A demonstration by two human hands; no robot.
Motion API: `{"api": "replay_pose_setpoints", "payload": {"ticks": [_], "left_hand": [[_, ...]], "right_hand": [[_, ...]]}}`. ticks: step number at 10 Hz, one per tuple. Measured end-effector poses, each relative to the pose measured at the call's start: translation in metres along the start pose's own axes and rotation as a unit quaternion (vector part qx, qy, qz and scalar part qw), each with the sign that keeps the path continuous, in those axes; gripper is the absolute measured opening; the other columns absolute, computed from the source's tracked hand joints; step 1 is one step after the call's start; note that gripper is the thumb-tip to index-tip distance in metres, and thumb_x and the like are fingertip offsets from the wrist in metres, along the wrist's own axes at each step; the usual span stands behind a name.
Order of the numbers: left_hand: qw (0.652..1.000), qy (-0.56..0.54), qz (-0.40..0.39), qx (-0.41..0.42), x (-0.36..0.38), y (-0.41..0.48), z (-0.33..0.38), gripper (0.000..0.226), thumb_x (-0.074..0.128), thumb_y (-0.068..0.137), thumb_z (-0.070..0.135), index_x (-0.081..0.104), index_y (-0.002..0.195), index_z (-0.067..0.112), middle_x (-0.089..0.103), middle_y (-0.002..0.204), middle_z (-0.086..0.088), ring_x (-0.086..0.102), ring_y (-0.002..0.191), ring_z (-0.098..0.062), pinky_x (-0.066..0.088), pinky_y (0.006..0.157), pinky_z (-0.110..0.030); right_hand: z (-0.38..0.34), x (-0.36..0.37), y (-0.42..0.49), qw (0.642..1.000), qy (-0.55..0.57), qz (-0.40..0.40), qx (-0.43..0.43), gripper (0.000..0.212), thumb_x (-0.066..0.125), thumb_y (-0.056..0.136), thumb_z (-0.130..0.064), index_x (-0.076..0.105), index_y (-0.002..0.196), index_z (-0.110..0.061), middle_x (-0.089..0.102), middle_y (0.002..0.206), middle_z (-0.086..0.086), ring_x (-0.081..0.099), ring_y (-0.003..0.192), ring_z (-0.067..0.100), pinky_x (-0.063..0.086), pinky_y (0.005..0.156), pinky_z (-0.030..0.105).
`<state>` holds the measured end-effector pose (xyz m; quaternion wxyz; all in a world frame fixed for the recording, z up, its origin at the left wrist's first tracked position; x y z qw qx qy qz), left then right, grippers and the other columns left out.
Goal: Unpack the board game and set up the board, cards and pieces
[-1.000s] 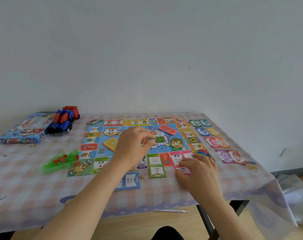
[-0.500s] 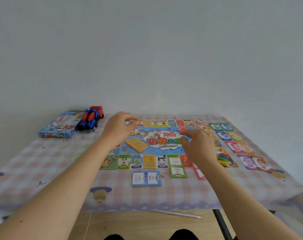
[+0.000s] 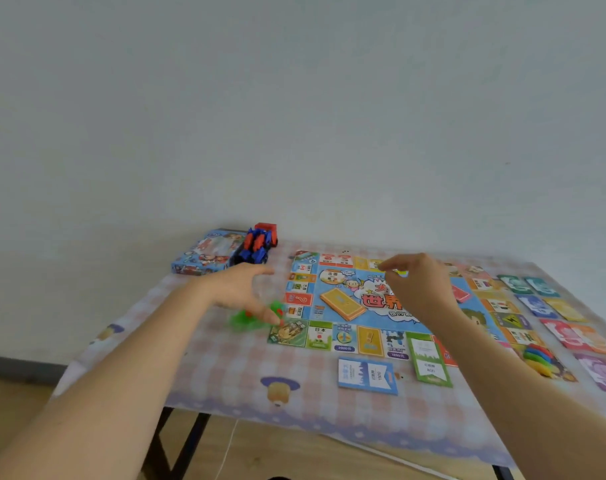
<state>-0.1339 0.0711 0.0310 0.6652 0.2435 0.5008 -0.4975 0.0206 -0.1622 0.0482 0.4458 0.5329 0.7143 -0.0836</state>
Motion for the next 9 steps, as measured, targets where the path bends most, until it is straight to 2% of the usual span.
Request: {"api": "replay_pose_setpoints", "payload": {"ticks": [1, 2, 3, 5, 6, 7, 8, 9], "left_hand": [[0.999, 0.015, 0.033, 0.018, 0.007, 0.001, -0.004, 0.065, 0.087, 0.054, 0.046, 0.059, 0.111, 0.032, 0.049, 0.125, 0.008, 0.049, 0.117, -0.015, 0.042, 0.1, -0.035], [0.999, 0.02, 0.01, 0.033, 0.013, 0.003, -0.006, 0.027, 0.088, 0.06, 0.031, 0.066, 0.076, 0.03, 0.064, 0.092, 0.009, 0.06, 0.091, -0.012, 0.051, 0.08, -0.03], [0.999, 0.022, -0.016, 0.025, 0.013, 0.0, -0.012, 0.018, 0.082, 0.068, 0.015, 0.068, 0.072, 0.026, 0.064, 0.079, 0.01, 0.058, 0.074, -0.006, 0.043, 0.062, -0.019], [0.998, 0.047, -0.052, 0.0, 0.007, -0.003, -0.027, 0.023, 0.08, 0.069, 0.007, 0.068, 0.069, 0.026, 0.062, 0.073, 0.013, 0.056, 0.071, -0.003, 0.046, 0.067, -0.022], [0.998, 0.047, -0.05, -0.003, 0.008, -0.003, -0.03, 0.021, 0.079, 0.069, 0.008, 0.067, 0.072, 0.026, 0.062, 0.075, 0.014, 0.056, 0.072, -0.003, 0.049, 0.071, -0.024], [0.997, 0.052, -0.048, -0.005, 0.009, -0.003, -0.031, 0.021, 0.078, 0.07, 0.01, 0.066, 0.072, 0.027, 0.061, 0.077, 0.013, 0.057, 0.075, -0.005, 0.048, 0.071, -0.024], [0.996, 0.046, -0.07, -0.003, 0.006, -0.007, -0.029, 0.021, 0.08, 0.07, 0.015, 0.066, 0.075, 0.029, 0.06, 0.078, 0.013, 0.057, 0.074, -0.005, 0.045, 0.067, -0.022], [1.0, 0.008, -0.012, 0.015, -0.006, -0.004, -0.018, 0.024, 0.082, 0.069, 0.031, 0.067, 0.087, 0.026, 0.06, 0.082, 0.012, 0.057, 0.075, -0.005, 0.043, 0.063, -0.021]], "right_hand": [[-0.006, 0.012, -0.001, 1.0, 0.0, -0.005, -0.006, 0.023, 0.056, 0.089, -0.014, 0.072, 0.104, -0.023, 0.067, 0.118, 0.001, 0.047, 0.041, 0.01, 0.045, 0.053, 0.024], [-0.01, 0.021, 0.0, 1.0, -0.015, -0.01, -0.02, 0.023, 0.056, 0.089, -0.016, 0.072, 0.103, -0.025, 0.065, 0.122, 0.003, 0.043, 0.043, 0.007, 0.046, 0.056, 0.024], [-0.015, 0.031, 0.002, 0.999, -0.02, -0.018, -0.029, 0.023, 0.055, 0.089, -0.017, 0.072, 0.101, -0.027, 0.064, 0.124, 0.001, 0.042, 0.048, 0.005, 0.047, 0.06, 0.025], [-0.03, 0.05, 0.0, 0.997, -0.025, -0.032, -0.058, 0.022, 0.055, 0.089, -0.019, 0.071, 0.101, -0.028, 0.063, 0.125, 0.001, 0.034, 0.054, 0.001, 0.051, 0.072, 0.03], [-0.036, 0.059, -0.002, 0.997, -0.025, -0.046, -0.064, 0.023, 0.055, 0.088, -0.019, 0.071, 0.099, -0.032, 0.062, 0.126, 0.001, 0.058, 0.073, 0.01, 0.053, 0.077, 0.029], [-0.038, 0.064, -0.004, 0.996, -0.024, -0.058, -0.063, 0.024, 0.055, 0.089, -0.019, 0.072, 0.102, -0.031, 0.063, 0.125, -0.002, 0.061, 0.089, 0.015, 0.053, 0.083, 0.032], [-0.034, 0.061, -0.006, 0.997, -0.019, -0.054, -0.059, 0.024, 0.055, 0.089, -0.018, 0.072, 0.101, -0.03, 0.064, 0.124, -0.003, 0.058, 0.081, 0.007, 0.051, 0.083, 0.029], [-0.028, 0.045, -0.004, 0.998, 0.028, -0.038, -0.028, 0.022, 0.056, 0.09, -0.016, 0.072, 0.1, -0.026, 0.063, 0.125, -0.002, 0.046, 0.051, 0.002, 0.045, 0.059, 0.022]]}}
Point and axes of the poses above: each hand's wrist, its own y-axis towards the middle knuckle, its own x-axis out of the palm, z = x × y, the point moved 5 cm from there along y, towards the middle knuckle
